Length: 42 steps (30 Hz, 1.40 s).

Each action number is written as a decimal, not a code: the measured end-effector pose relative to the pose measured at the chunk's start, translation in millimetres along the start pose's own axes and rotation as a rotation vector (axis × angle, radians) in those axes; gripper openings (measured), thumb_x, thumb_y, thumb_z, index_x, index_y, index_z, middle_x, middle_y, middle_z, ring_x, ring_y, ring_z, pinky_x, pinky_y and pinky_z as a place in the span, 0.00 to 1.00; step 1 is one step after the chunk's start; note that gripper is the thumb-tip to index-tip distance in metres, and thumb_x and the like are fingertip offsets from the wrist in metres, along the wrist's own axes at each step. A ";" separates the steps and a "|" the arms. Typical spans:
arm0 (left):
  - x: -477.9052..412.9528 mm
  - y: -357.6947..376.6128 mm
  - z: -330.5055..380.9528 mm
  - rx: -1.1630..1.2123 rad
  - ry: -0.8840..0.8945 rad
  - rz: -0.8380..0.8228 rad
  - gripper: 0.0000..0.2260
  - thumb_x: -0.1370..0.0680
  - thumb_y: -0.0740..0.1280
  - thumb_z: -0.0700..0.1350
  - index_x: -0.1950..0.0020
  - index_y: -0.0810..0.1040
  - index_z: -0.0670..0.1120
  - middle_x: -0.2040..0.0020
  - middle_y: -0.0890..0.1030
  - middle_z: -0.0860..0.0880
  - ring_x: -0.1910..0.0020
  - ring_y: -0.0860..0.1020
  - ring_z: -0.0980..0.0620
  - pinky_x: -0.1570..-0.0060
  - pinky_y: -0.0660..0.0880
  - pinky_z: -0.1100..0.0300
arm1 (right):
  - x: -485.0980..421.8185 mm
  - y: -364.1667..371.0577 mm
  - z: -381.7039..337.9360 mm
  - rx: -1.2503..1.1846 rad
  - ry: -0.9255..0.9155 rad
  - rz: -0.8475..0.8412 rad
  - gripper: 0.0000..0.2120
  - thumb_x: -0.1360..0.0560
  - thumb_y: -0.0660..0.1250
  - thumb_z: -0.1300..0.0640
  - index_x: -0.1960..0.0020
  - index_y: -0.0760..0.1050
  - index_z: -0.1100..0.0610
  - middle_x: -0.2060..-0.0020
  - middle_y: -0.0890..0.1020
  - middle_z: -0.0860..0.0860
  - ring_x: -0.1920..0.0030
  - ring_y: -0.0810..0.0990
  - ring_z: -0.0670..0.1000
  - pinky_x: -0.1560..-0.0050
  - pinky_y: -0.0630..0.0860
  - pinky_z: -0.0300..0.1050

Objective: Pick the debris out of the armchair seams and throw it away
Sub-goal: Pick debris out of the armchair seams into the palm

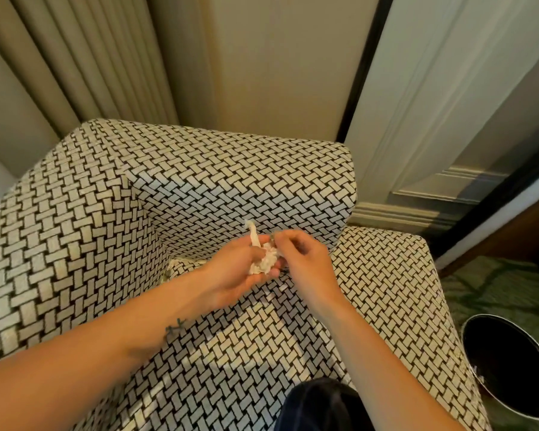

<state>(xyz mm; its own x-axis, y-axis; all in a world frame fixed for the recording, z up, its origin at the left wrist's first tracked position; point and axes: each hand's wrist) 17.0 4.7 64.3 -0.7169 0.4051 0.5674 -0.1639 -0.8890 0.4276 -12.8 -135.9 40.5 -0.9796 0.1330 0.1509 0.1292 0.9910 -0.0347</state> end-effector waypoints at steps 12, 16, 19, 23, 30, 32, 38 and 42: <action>14.6 6.9 44.8 0.151 0.013 0.067 0.14 0.19 0.56 0.31 0.37 0.75 0.31 0.41 0.78 0.33 0.45 0.77 0.42 0.44 0.79 0.50 | -20.5 -12.2 -60.8 0.216 -0.170 0.014 0.10 0.17 0.63 0.54 0.51 0.83 0.50 0.63 0.82 0.50 0.64 0.77 0.43 0.63 0.76 0.41; 20.3 7.7 57.1 0.235 0.033 0.001 0.17 0.20 0.58 0.41 0.40 0.74 0.29 0.45 0.79 0.33 0.46 0.76 0.39 0.54 0.82 0.53 | -32.3 -14.6 -78.5 0.266 -0.192 0.061 0.10 0.17 0.63 0.55 0.50 0.84 0.53 0.62 0.84 0.51 0.66 0.78 0.45 0.70 0.72 0.39; 19.8 6.8 60.0 0.231 0.046 0.027 0.19 0.17 0.61 0.47 0.37 0.74 0.32 0.45 0.81 0.34 0.47 0.77 0.39 0.55 0.82 0.51 | -42.9 -13.9 -89.0 0.329 -0.219 0.093 0.10 0.17 0.64 0.56 0.52 0.84 0.54 0.62 0.85 0.52 0.65 0.82 0.49 0.72 0.72 0.36; 20.7 9.1 59.2 0.172 0.051 0.031 0.11 0.17 0.59 0.35 0.36 0.74 0.34 0.42 0.78 0.34 0.49 0.79 0.44 0.52 0.83 0.54 | -54.5 -10.4 -96.3 0.359 -0.210 0.091 0.09 0.19 0.66 0.59 0.53 0.84 0.54 0.66 0.84 0.52 0.69 0.79 0.49 0.75 0.72 0.37; 18.1 7.9 61.8 0.079 0.120 0.013 0.13 0.22 0.64 0.30 0.39 0.79 0.35 0.47 0.83 0.39 0.53 0.81 0.49 0.57 0.83 0.63 | -76.9 -2.2 -107.0 0.570 -0.205 0.203 0.06 0.21 0.68 0.53 0.54 0.83 0.50 0.72 0.84 0.48 0.76 0.80 0.46 0.63 0.83 0.48; 16.8 7.0 60.6 0.063 0.139 0.018 0.14 0.21 0.64 0.30 0.37 0.78 0.36 0.46 0.83 0.39 0.53 0.82 0.49 0.58 0.83 0.64 | -82.2 0.5 -105.0 0.614 -0.196 0.264 0.05 0.21 0.69 0.48 0.52 0.82 0.48 0.71 0.84 0.47 0.76 0.82 0.46 0.59 0.83 0.49; 10.0 5.7 52.6 -0.015 0.170 0.090 0.11 0.19 0.66 0.35 0.38 0.80 0.40 0.45 0.84 0.38 0.56 0.83 0.50 0.63 0.81 0.65 | -82.7 5.6 -93.8 0.650 -0.254 0.395 0.10 0.21 0.67 0.45 0.43 0.80 0.48 0.70 0.84 0.48 0.72 0.83 0.48 0.61 0.83 0.52; 8.8 4.3 50.4 -0.015 0.175 0.116 0.10 0.18 0.64 0.36 0.40 0.82 0.43 0.42 0.83 0.38 0.55 0.80 0.50 0.62 0.80 0.63 | -62.6 1.5 -81.2 0.532 -0.395 0.318 0.08 0.17 0.63 0.51 0.43 0.79 0.46 0.68 0.83 0.49 0.69 0.81 0.52 0.64 0.81 0.55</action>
<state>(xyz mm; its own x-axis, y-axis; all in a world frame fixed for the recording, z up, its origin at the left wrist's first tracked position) 44.2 15.1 106.7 -0.8381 0.2574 0.4809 -0.0823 -0.9313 0.3549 61.3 -141.6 111.2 -0.9026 0.2981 -0.3106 0.4227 0.7507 -0.5077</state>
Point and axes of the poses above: each hand's wrist, its own x-axis away from the middle knuckle, its own y-axis out of the palm, z = x × y
